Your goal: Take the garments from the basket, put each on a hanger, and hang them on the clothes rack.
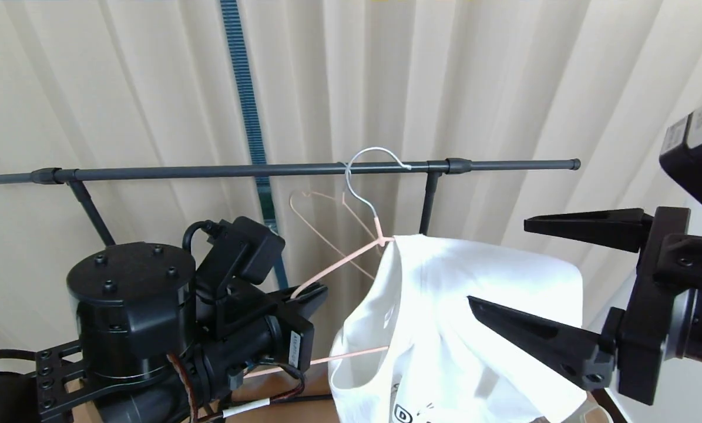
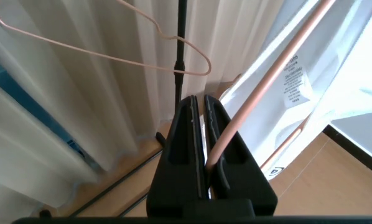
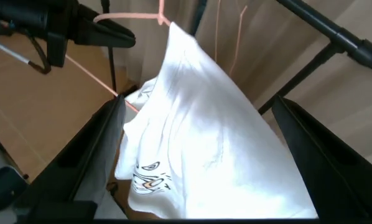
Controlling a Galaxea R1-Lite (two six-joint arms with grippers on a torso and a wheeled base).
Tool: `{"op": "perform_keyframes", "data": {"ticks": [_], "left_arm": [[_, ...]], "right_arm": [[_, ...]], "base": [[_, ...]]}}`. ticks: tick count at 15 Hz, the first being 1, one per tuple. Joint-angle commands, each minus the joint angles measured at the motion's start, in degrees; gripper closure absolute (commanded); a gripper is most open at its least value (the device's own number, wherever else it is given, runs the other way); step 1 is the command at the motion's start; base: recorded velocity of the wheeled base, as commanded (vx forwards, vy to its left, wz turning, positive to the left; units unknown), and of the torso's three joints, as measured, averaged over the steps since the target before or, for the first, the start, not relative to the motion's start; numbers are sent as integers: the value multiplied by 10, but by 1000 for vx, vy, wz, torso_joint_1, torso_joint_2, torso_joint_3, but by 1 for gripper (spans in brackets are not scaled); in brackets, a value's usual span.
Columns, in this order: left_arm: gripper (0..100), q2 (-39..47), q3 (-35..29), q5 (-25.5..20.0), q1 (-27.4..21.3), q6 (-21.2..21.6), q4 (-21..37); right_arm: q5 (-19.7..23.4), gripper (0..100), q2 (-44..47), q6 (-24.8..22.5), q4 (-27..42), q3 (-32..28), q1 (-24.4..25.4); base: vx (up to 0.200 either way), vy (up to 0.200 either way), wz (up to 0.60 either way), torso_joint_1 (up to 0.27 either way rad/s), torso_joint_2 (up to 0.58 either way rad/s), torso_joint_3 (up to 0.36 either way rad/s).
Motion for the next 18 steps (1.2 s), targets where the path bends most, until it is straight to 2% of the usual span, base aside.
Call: {"op": "perform_keyframes", "data": {"ticks": [1, 3, 4, 5, 6, 7, 9, 11, 18], "left_arm": [[100, -4, 7, -2, 0, 5, 0], [100, -13, 21, -14, 0, 9, 0], [100, -15, 23, -17, 0, 13, 0], [100, -19, 31, -24, 0, 21, 0], [100, -21, 33, -26, 0, 22, 0], [100, -25, 36, -29, 0, 22, 0], [100, -27, 36, -30, -1, 22, 0], [100, -28, 39, -30, -2, 23, 0], [100, -35, 42, -31, -5, 22, 0]], "right_arm": [[87, 0, -16, -73, 39, -20, -80], [214, 0, 17, -141, 133, -77, -152], [243, 0, 26, -158, 156, -91, -165], [314, 0, 62, -201, 214, -136, -199], [341, 0, 82, -224, 241, -157, -211], [389, 0, 119, -257, 293, -198, -227], [422, 0, 152, -269, 336, -234, -228], [425, 0, 191, -269, 334, -245, -228], [424, 0, 226, -268, 322, -242, -229]], "base": [[0, 0, 0, 0, 0, 0], [0, 0, 0, 0, 0, 0], [0, 0, 0, 0, 0, 0], [0, 0, 0, 0, 0, 0], [0, 0, 0, 0, 0, 0], [0, 0, 0, 0, 0, 0], [0, 0, 0, 0, 0, 0], [0, 0, 0, 0, 0, 0], [0, 0, 0, 0, 0, 0]]}}
